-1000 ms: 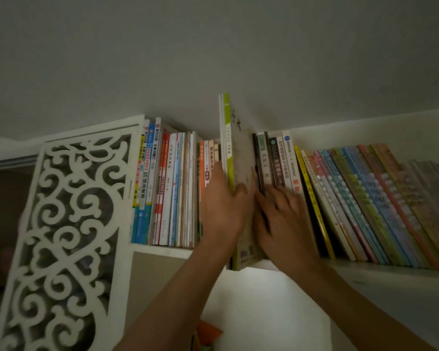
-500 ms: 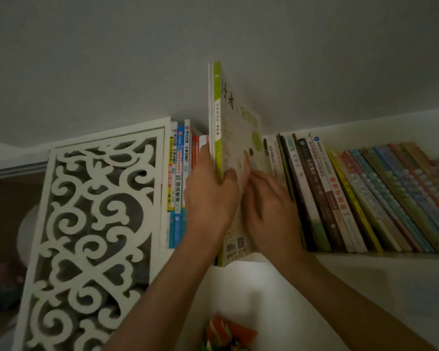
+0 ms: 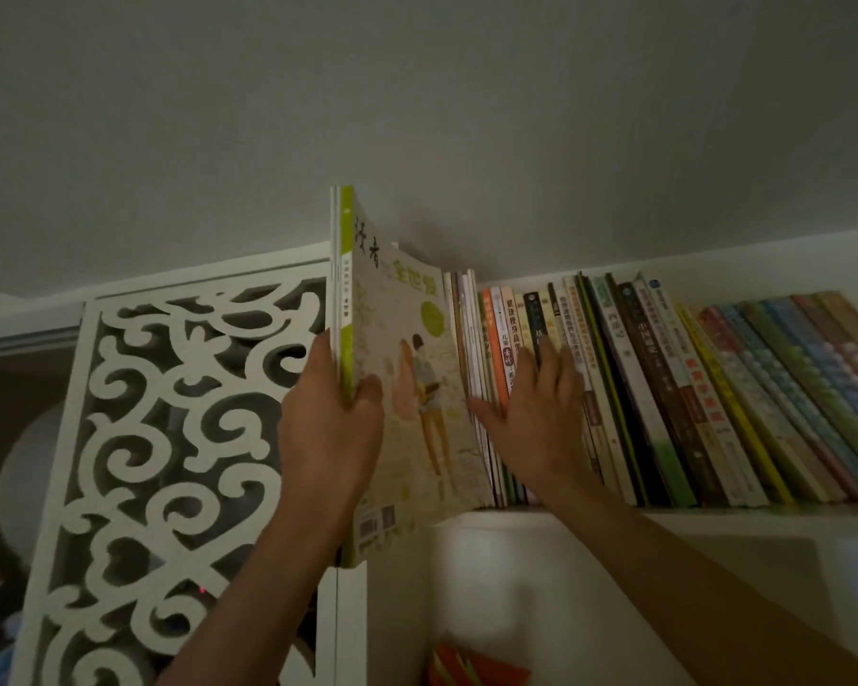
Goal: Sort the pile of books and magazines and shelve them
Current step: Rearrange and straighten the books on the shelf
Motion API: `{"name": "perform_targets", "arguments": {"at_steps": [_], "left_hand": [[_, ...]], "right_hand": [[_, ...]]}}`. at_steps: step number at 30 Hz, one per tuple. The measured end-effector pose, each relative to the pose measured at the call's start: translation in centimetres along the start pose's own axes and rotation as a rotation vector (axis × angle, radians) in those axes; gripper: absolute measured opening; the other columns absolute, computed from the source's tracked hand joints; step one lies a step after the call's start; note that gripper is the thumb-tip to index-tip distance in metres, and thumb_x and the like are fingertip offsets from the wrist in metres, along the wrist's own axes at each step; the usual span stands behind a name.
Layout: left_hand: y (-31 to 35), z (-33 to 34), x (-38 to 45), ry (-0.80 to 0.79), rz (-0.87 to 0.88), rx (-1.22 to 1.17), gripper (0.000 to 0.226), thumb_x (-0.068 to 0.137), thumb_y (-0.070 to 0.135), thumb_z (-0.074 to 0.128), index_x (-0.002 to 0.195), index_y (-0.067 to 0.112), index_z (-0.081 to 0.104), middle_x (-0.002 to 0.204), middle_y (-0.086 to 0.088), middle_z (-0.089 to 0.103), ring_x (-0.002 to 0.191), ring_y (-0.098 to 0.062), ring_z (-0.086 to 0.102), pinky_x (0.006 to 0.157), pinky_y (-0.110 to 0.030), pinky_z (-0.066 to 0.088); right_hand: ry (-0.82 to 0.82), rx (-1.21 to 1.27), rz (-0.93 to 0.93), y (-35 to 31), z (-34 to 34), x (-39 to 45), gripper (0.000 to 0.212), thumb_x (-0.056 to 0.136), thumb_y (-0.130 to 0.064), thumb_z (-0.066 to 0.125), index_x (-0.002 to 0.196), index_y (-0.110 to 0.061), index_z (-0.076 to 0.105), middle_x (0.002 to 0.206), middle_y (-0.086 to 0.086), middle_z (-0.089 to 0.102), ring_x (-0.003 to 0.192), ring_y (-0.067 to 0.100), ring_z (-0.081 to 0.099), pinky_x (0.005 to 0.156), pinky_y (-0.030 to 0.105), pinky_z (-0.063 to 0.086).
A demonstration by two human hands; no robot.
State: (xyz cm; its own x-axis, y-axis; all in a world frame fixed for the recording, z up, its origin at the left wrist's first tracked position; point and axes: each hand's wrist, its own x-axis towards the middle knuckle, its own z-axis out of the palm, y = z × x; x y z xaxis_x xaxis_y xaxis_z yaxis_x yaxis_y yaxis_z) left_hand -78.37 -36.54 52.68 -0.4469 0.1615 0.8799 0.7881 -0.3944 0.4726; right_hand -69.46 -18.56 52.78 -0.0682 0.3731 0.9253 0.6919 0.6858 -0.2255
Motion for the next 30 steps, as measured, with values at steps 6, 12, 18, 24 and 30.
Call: {"name": "perform_targets", "arguments": {"at_steps": [6, 12, 18, 24, 30], "left_hand": [[0.1, 0.0, -0.5, -0.020, -0.003, -0.049, 0.037, 0.091, 0.010, 0.049, 0.125, 0.027, 0.046, 0.086, 0.027, 0.047, 0.075, 0.003, 0.051, 0.067, -0.025, 0.048], [0.6, 0.1, -0.6, -0.046, -0.032, -0.146, 0.032, 0.091, 0.009, 0.050, 0.117, 0.028, 0.049, 0.098, 0.014, 0.058, 0.084, -0.004, 0.057, 0.068, -0.025, 0.050], [1.3, -0.1, -0.6, -0.094, -0.119, -0.314, 0.027, 0.091, 0.008, 0.051, 0.110, 0.028, 0.050, 0.101, 0.010, 0.061, 0.088, -0.008, 0.061, 0.066, -0.026, 0.052], [2.5, 0.6, -0.4, -0.098, -0.074, -0.210, 0.024, 0.091, 0.008, 0.050, 0.106, 0.026, 0.051, 0.102, 0.007, 0.062, 0.089, -0.015, 0.062, 0.073, -0.035, 0.055], [2.5, 0.9, -0.5, -0.081, -0.020, -0.087, 0.030, 0.091, 0.008, 0.049, 0.119, 0.019, 0.049, 0.107, 0.005, 0.059, 0.090, -0.016, 0.059, 0.068, -0.029, 0.053]], "right_hand": [[0.048, -0.014, -0.052, 1.2, 1.1, -0.3, 0.072, 0.094, -0.057, 0.027, 0.150, -0.015, 0.009, 0.158, 0.008, -0.003, 0.145, 0.028, -0.010, 0.115, 0.043, -0.007], [0.142, -0.070, -0.101, 1.7, 1.4, 0.0, 0.069, 0.094, -0.055, 0.027, 0.147, -0.011, 0.023, 0.157, 0.013, 0.013, 0.145, 0.033, 0.006, 0.113, 0.044, -0.002], [0.201, -0.165, -0.102, 2.0, 1.4, 0.4, 0.064, 0.084, -0.042, 0.060, 0.134, -0.004, 0.046, 0.143, 0.021, 0.040, 0.133, 0.042, 0.034, 0.107, 0.057, 0.027], [0.241, -0.171, -0.162, 2.7, 1.4, 0.6, 0.065, 0.084, -0.042, 0.062, 0.139, -0.017, 0.039, 0.143, 0.022, 0.040, 0.132, 0.046, 0.035, 0.105, 0.059, 0.028], [0.250, -0.171, -0.227, 3.2, 2.1, 0.5, 0.043, 0.087, -0.030, 0.063, 0.129, -0.032, 0.053, 0.144, 0.021, 0.039, 0.133, 0.051, 0.028, 0.104, 0.064, 0.020]]}}
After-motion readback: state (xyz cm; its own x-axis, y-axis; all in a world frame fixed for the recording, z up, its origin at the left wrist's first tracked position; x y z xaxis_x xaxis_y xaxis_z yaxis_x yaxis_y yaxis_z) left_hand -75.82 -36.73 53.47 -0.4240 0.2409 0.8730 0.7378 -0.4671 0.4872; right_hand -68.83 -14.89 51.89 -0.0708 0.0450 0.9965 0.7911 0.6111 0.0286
